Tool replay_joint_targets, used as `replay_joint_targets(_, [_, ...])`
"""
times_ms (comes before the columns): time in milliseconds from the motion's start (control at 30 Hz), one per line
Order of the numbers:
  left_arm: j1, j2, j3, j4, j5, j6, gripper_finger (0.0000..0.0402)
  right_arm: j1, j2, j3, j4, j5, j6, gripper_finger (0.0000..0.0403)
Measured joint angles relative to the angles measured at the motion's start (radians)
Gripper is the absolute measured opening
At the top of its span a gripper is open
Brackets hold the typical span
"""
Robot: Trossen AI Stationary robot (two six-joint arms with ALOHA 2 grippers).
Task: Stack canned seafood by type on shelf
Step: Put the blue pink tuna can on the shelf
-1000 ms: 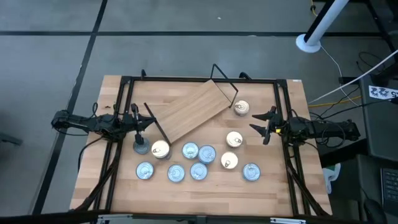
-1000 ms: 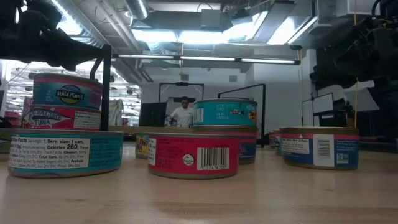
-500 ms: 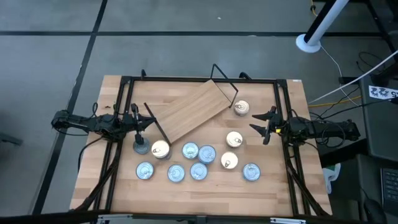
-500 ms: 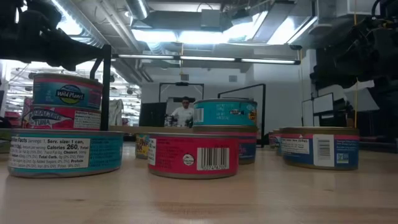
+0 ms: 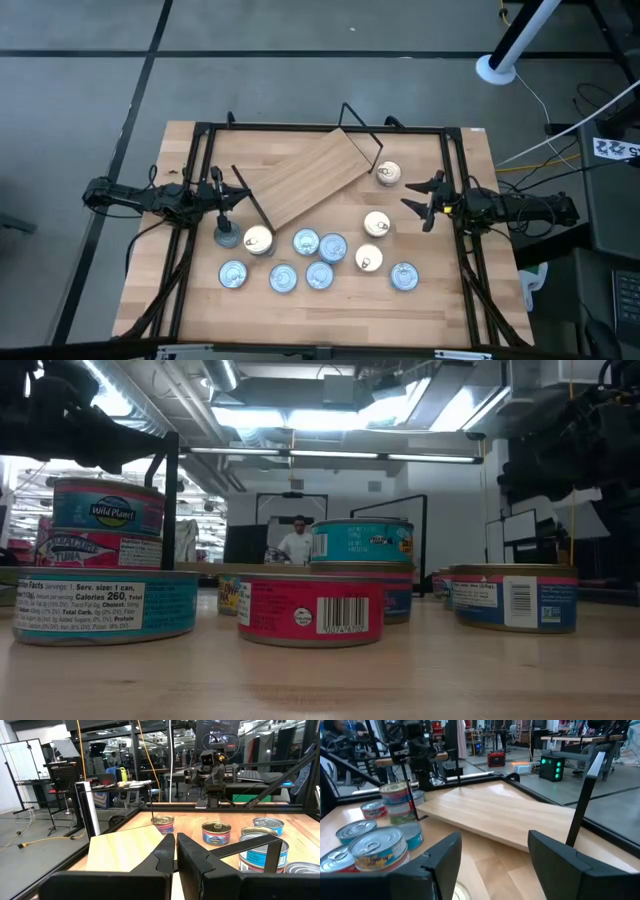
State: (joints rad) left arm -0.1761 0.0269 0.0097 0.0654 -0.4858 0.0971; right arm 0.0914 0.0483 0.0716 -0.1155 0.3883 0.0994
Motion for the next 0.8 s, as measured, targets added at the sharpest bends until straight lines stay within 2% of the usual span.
replay_joint_targets(333, [0.0,0.0,0.0,0.0,0.0,-0.001,0.0015,0.0,0.0,0.0,0.007,0.008,0.0,0.0227])
replay_joint_targets(600, [0.0,0.0,0.0,0.0,0.0,-0.017,0.0015,0.0,0.0,0.0,0.019,-0.084,0.001,0.0227])
replay_joint_targets(800, [0.0,0.0,0.0,0.0,0.0,-0.018,0.0015,0.0,0.0,0.0,0.125,-0.132,-0.029,0.0227])
